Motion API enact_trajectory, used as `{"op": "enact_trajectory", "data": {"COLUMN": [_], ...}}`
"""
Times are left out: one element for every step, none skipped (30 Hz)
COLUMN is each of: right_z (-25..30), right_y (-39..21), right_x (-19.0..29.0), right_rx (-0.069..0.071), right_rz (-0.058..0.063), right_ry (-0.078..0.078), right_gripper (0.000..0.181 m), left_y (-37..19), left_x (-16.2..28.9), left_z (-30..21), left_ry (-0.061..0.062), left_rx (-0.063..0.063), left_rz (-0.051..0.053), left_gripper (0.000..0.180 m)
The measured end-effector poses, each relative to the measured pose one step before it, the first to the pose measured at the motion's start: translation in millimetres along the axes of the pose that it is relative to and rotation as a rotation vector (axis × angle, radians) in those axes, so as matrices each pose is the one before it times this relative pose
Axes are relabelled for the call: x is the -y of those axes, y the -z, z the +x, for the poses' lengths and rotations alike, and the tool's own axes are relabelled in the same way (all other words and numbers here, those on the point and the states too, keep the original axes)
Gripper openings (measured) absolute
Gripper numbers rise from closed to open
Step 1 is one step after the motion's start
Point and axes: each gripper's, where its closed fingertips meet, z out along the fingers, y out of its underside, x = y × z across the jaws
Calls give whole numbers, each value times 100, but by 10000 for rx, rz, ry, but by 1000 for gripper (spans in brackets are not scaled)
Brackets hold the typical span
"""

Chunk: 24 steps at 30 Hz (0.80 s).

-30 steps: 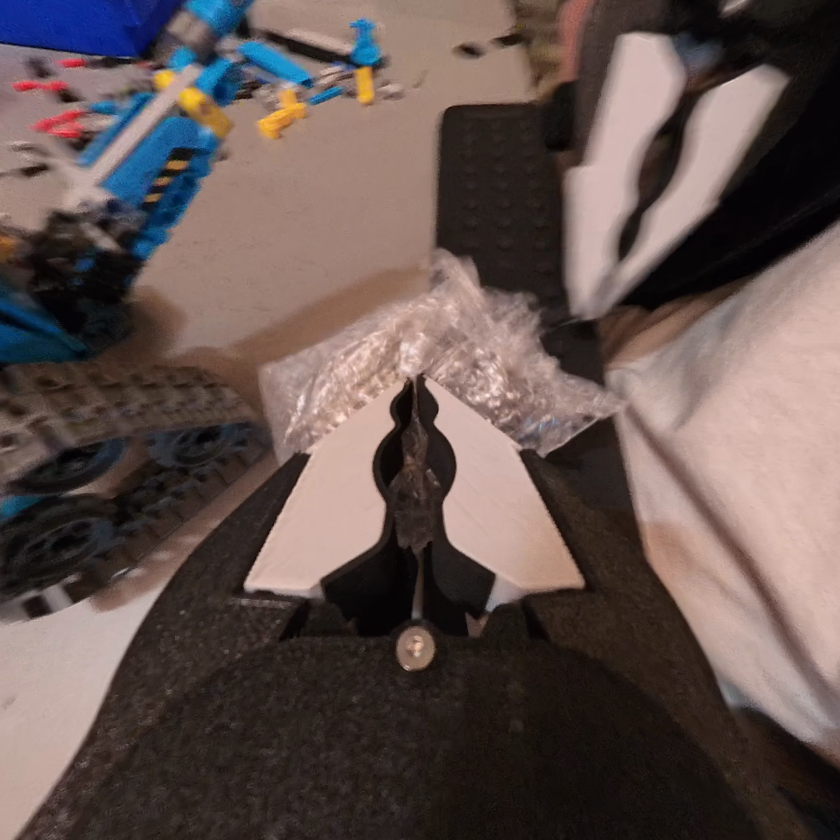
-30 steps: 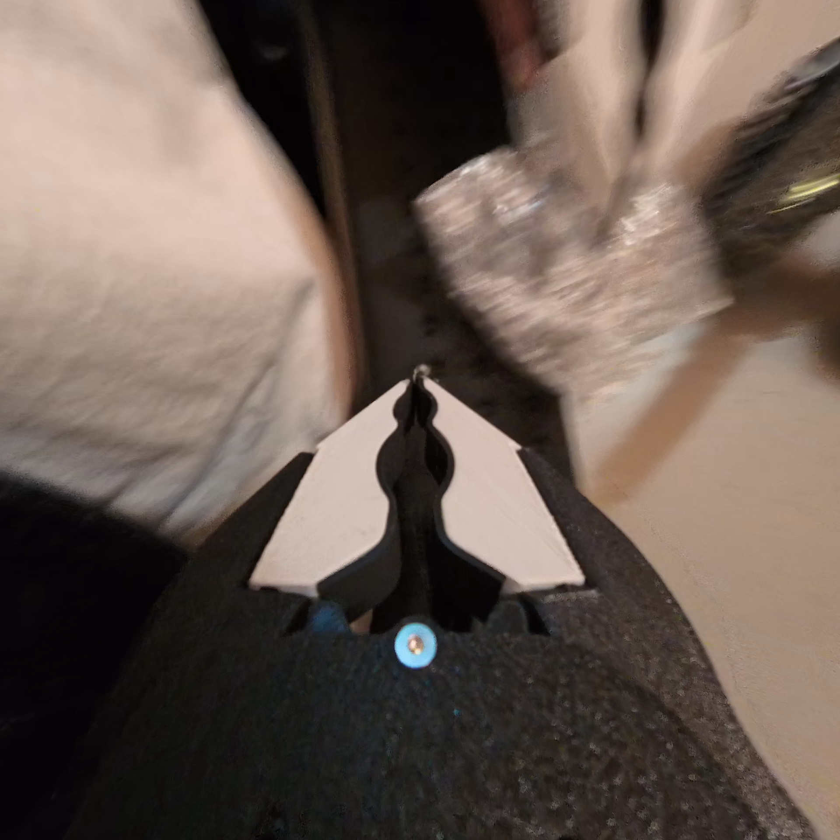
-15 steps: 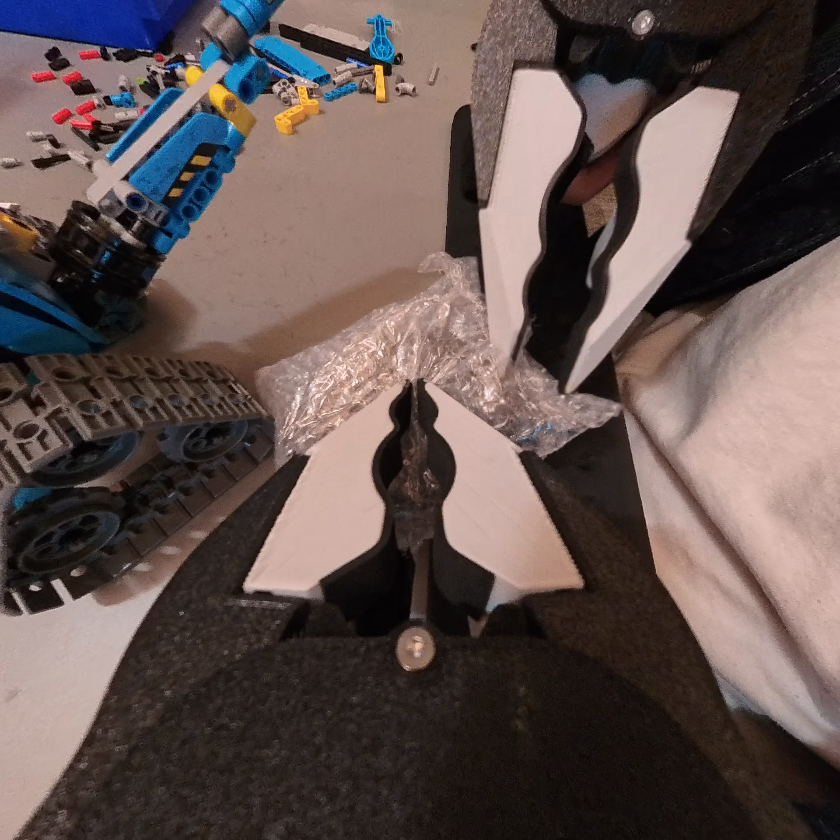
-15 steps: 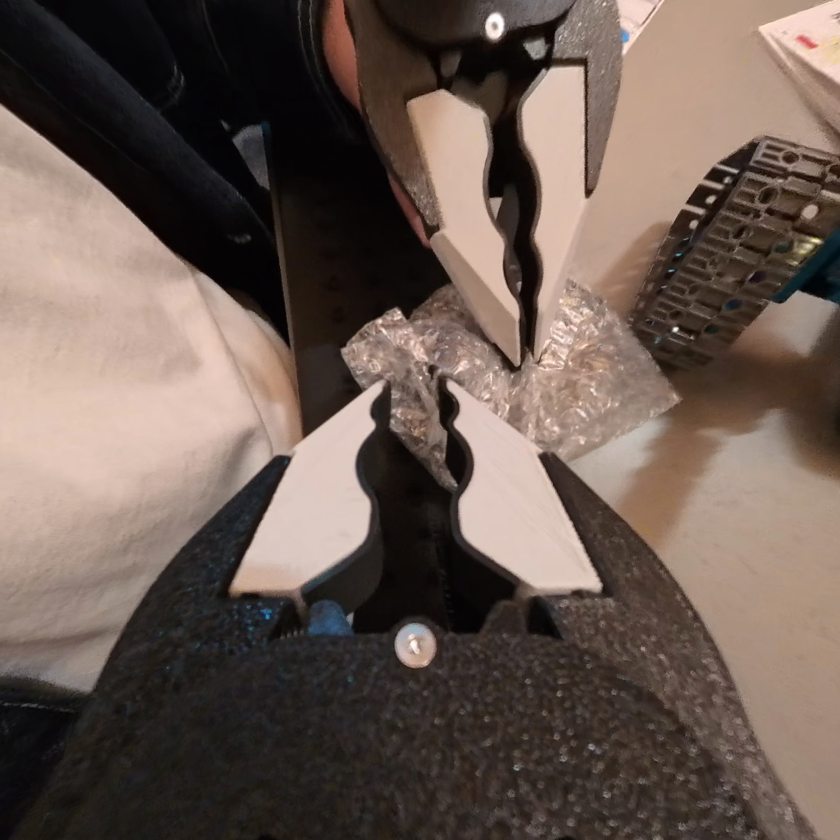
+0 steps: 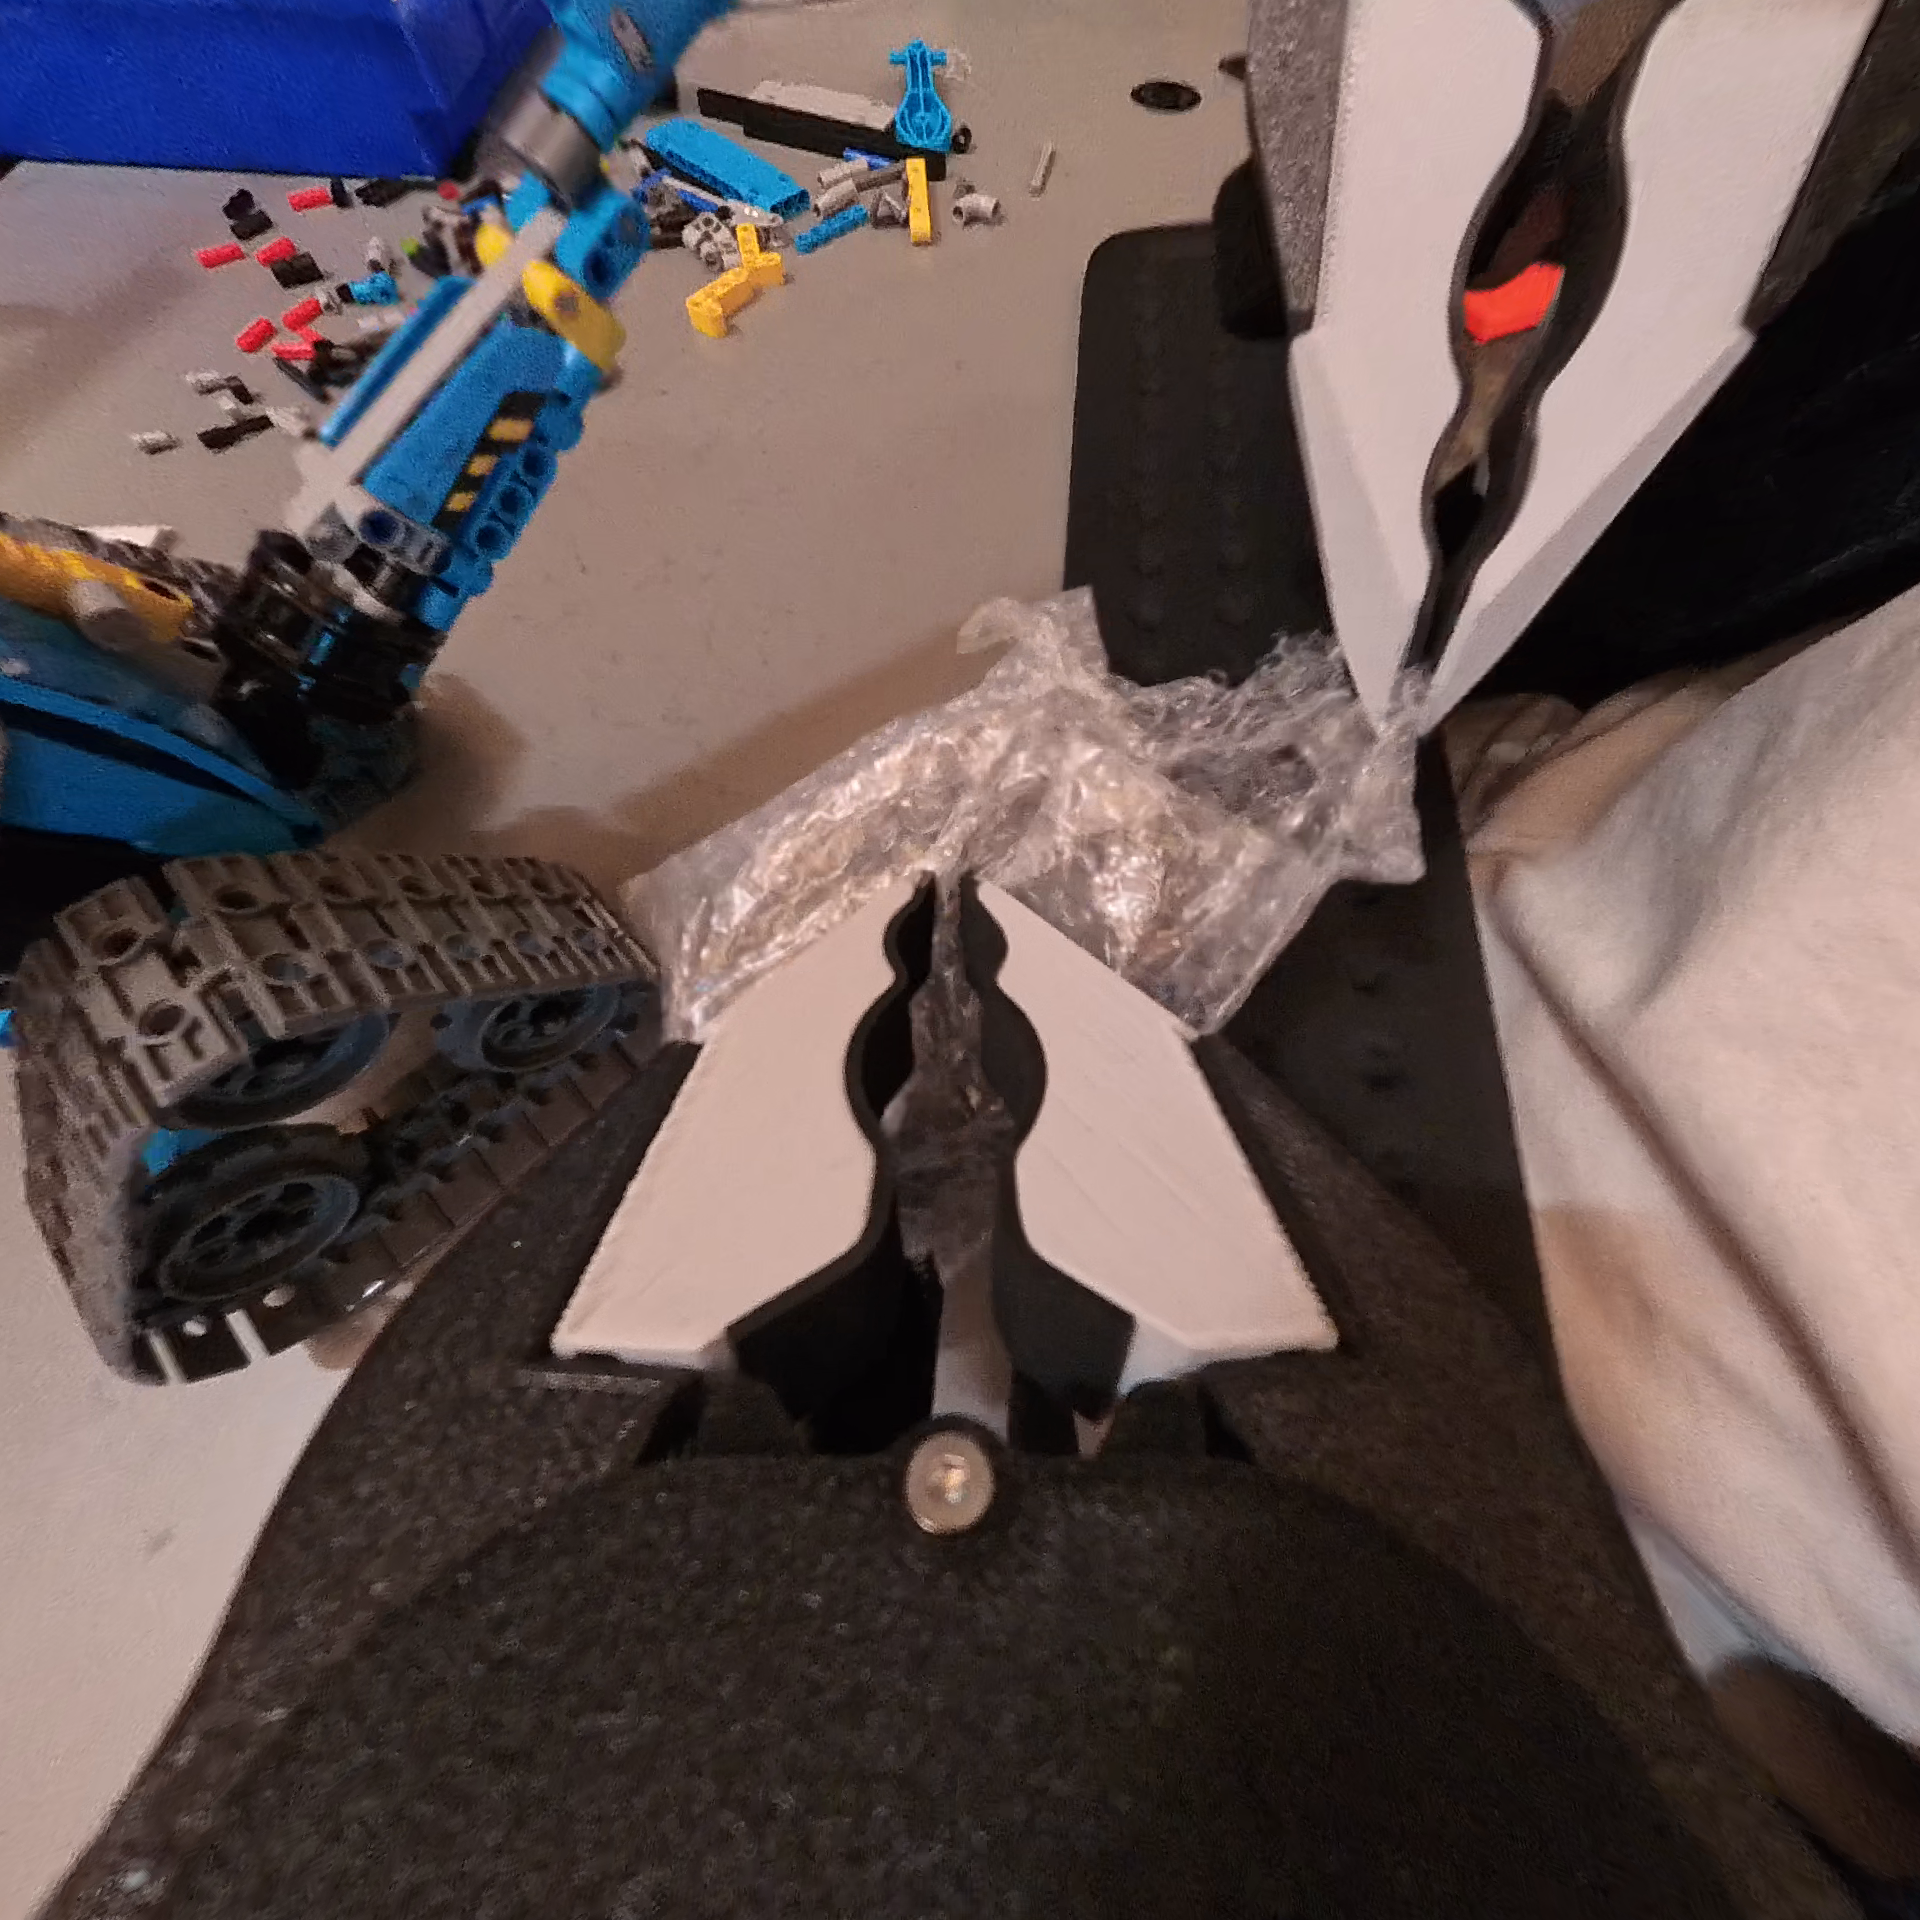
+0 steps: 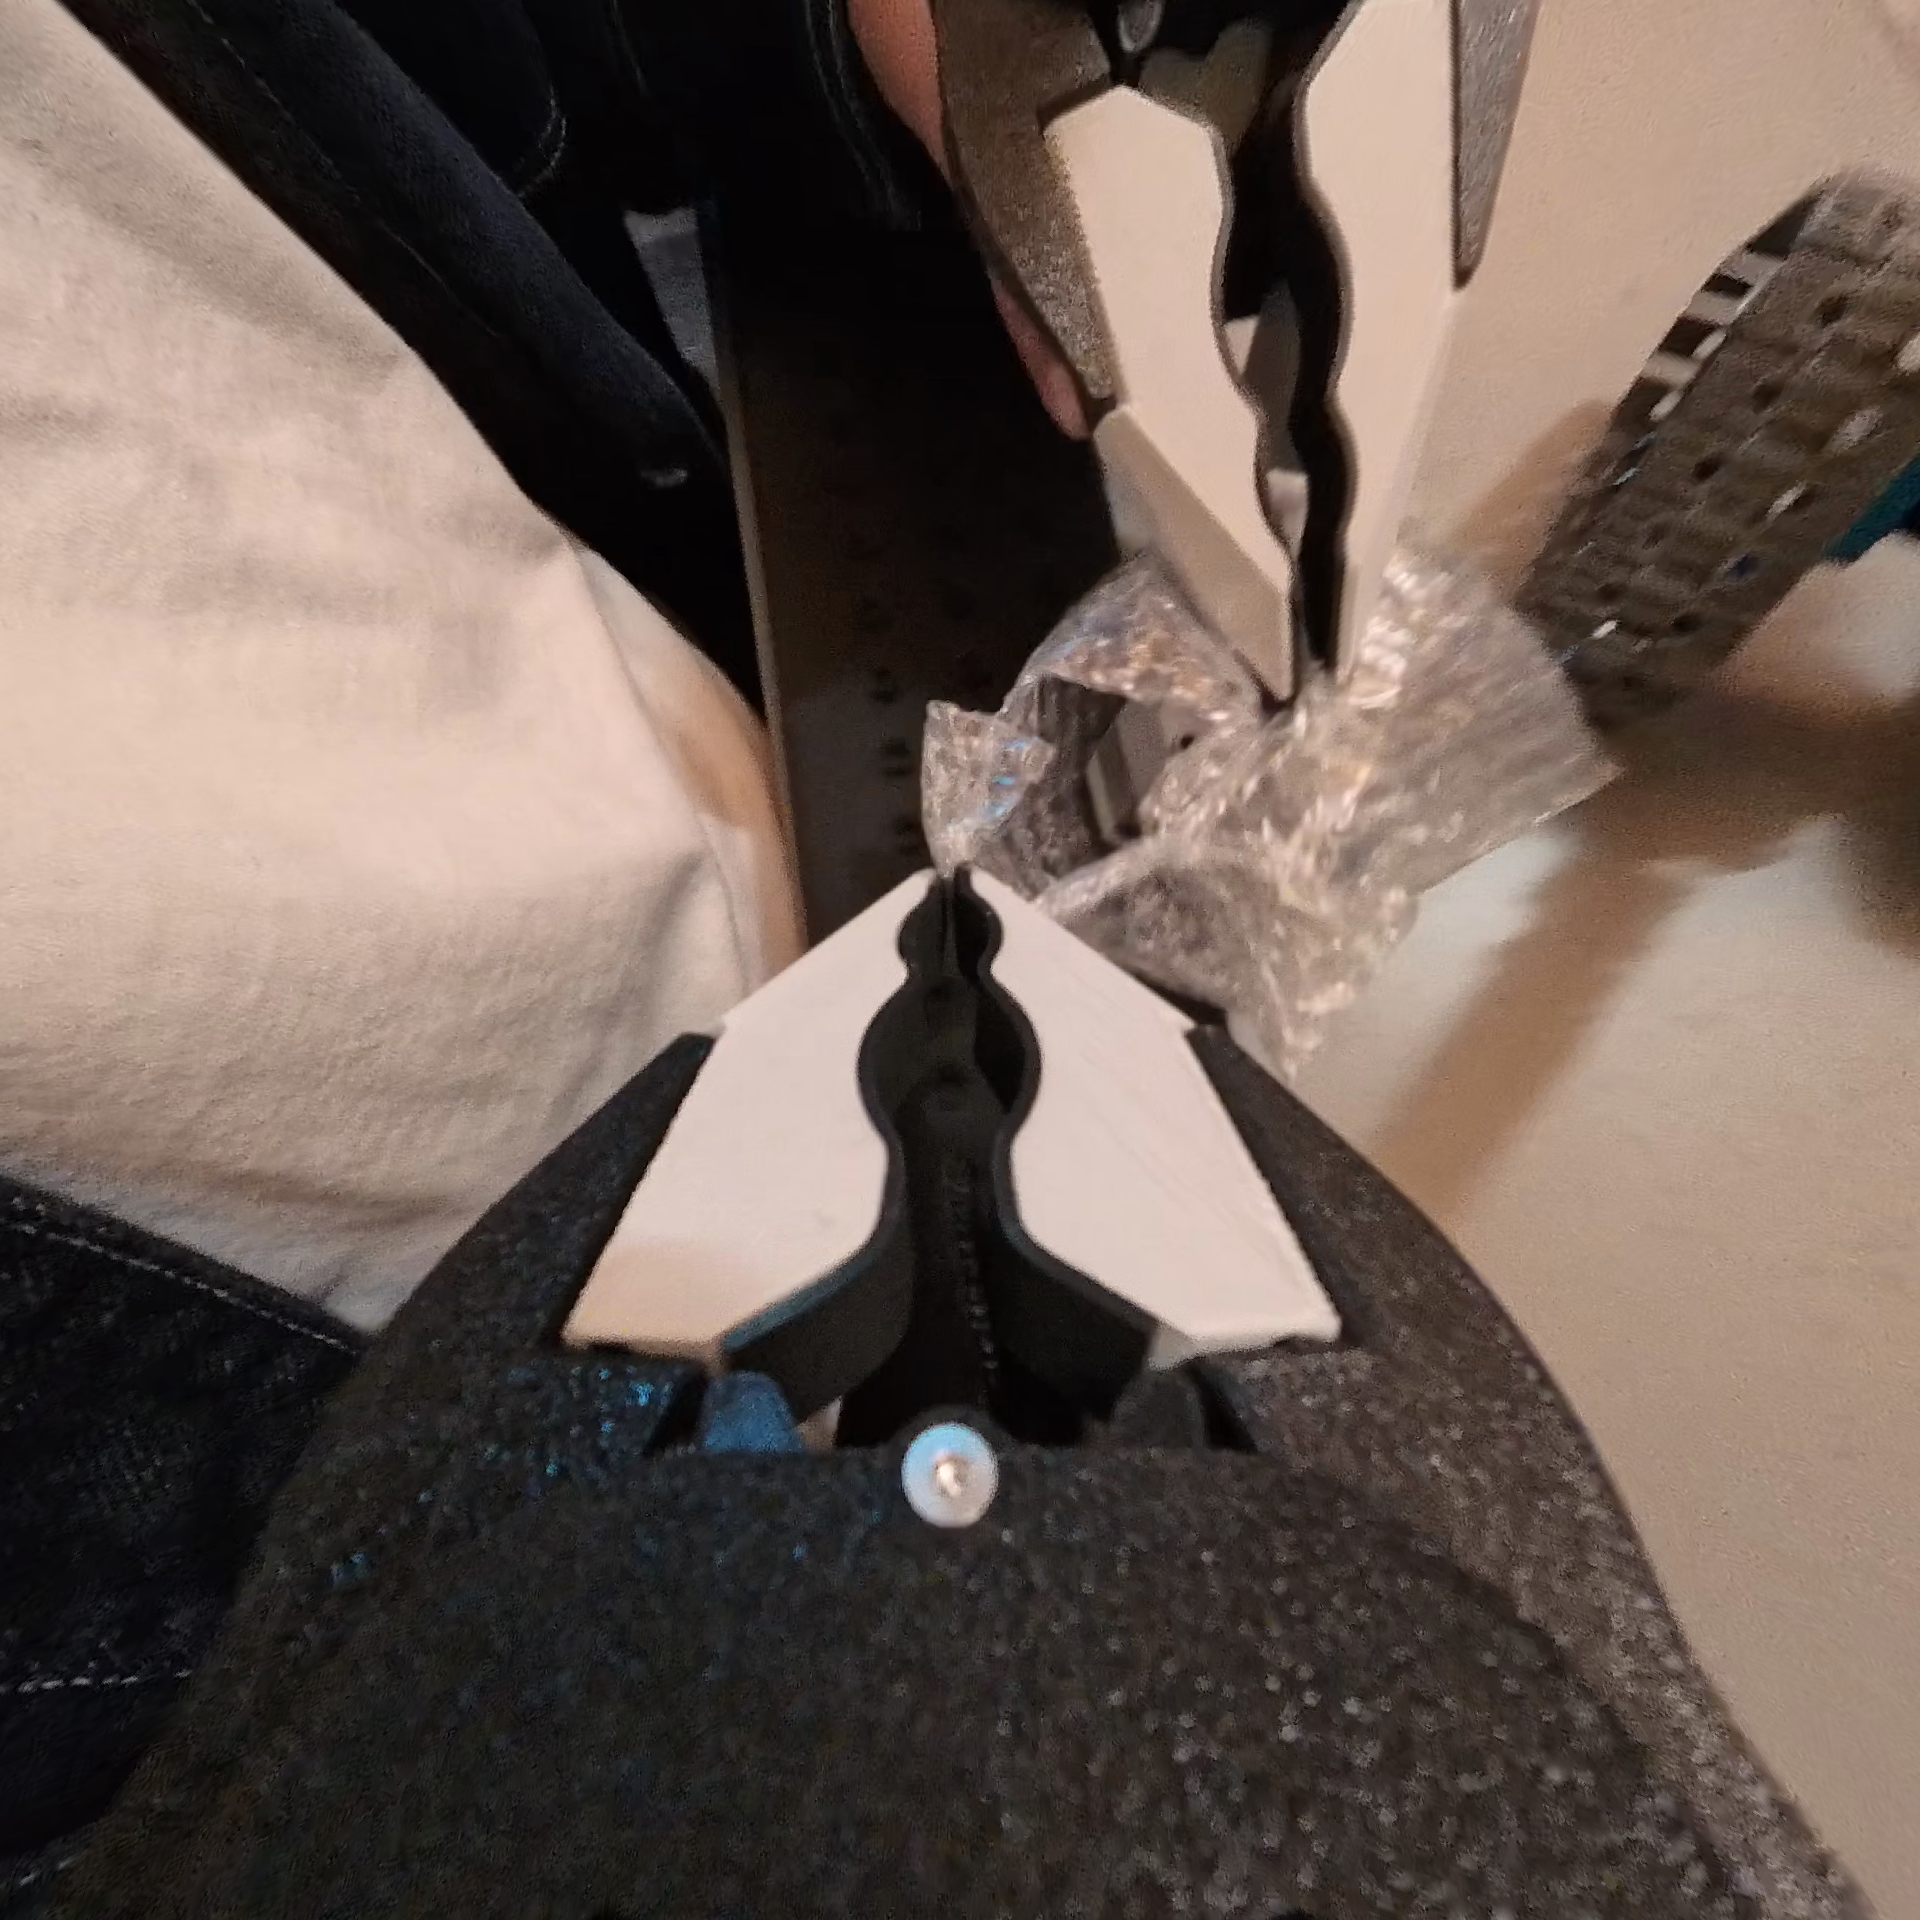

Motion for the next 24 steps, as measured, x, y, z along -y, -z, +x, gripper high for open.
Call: {"op": "enact_trajectory", "data": {"right_z": [35, -129, -267, -207, 20, 306, 80, -104, 6, -81, -58, 375, 286, -83, 42, -20, -294, -674, -505, -361, -494, -396, 175, 603], "right_y": [431, 522, 470, 377, 283, 200, 86, 17, 28, 100, 189, 242, 311, 334, 297, 219, 224, 292, 318, 382, 342, 232, 203, 274], "right_x": [685, 966, 931, 701, 476, 325, 194, 186, 255, 427, 530, 510, 549, 722, 630, 325, 273, 299, 49, 113, 172, -41, -339, -202], "right_rx": [-361, -259, -114, -143, -312, -460, -243, -44, -76, -37, -26, -230, -126, 122, 48, 66, 196, 503, 556, 648, 871, 859, 463, 117], "right_rz": [192, 368, 318, 144, -10, -100, -168, -120, -30, 122, 192, 144, 151, 278, 259, 104, 122, 226, 148, 234, 226, -27, -300, -234], "right_ry": [465, 432, 314, 350, 509, 556, 432, 245, 138, 163, 97, -44, -133, -195, -251, -247, -258, -321, -361, -423, -508, -401, 4, 344], "right_gripper": [0, 0, 0, 0, 0, 0, 0, 0, 0, 0, 0, 0, 0, 0, 0, 0, 0, 1, 8, 20, 33, 45, 51, 51], "left_y": [672, 937, 1031, 943, 722, 441, 159, -130, -337, -455, -557, -648, -615, -450, -160, 108, 213, 213, 197, 137, 105, 76, 92, 131], "left_x": [1016, 1372, 1513, 1455, 1235, 882, 368, -73, -230, -234, -330, -389, -209, 97, 516, 745, 514, 267, 223, 230, 116, -48, -102, -121], "left_z": [400, 636, 853, 967, 1071, 1347, 1409, 878, 491, 143, -29, 189, 59, -159, -28, 88, 67, 221, 192, -5, 217, 497, 413, 352], "left_ry": [114, -14, -228, -459, -604, -523, -358, -350, -452, -484, -383, -279, -237, -221, -160, -70, -2, -27, -158, -287, -281, -170, -101, -89], "left_rx": [-240, -346, -403, -398, -446, -668, -784, -504, -256, -69, 8, -116, 6, 176, 123, 15, -18, -94, 8, 188, -1, -251, -223, -183], "left_rz": [350, 478, 471, 355, 167, -72, -360, -570, -545, -428, -404, -394, -284, -82, 198, 384, 314, 180, 110, 39, -63, -160, -160, -114], "left_gripper": [9, 13, 18, 22, 26, 33, 42, 47, 48, 48, 48, 48, 46, 43, 36, 20, 2, 0, 0, 0, 0, 0, 0, 0]}}
